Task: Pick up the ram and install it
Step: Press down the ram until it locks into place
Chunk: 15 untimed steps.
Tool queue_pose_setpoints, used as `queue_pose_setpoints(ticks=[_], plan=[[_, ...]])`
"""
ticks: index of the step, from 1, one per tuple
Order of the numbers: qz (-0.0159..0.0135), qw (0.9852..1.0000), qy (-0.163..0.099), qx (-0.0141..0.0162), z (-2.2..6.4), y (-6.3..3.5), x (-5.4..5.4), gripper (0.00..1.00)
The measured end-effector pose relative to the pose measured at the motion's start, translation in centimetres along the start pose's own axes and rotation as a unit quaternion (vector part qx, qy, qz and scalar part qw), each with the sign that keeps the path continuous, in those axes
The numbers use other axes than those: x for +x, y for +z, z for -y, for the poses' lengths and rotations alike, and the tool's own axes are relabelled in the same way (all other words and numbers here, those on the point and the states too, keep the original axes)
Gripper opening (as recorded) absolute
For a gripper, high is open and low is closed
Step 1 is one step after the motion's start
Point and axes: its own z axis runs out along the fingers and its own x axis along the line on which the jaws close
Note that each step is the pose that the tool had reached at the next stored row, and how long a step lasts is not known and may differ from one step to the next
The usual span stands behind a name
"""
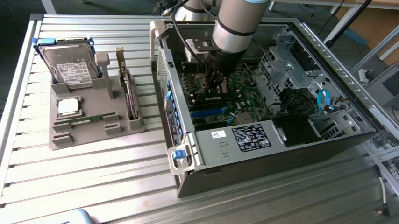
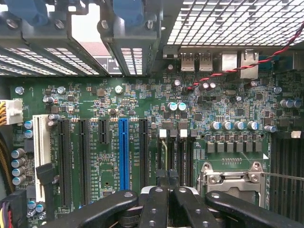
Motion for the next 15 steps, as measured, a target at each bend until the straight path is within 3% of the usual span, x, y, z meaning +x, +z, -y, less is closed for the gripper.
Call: queue_pose_setpoints(ticks=[15], plan=[[0.0001, 1.0000, 0.000, 0.0000, 0.00, 0.19, 0.24, 0.11]])
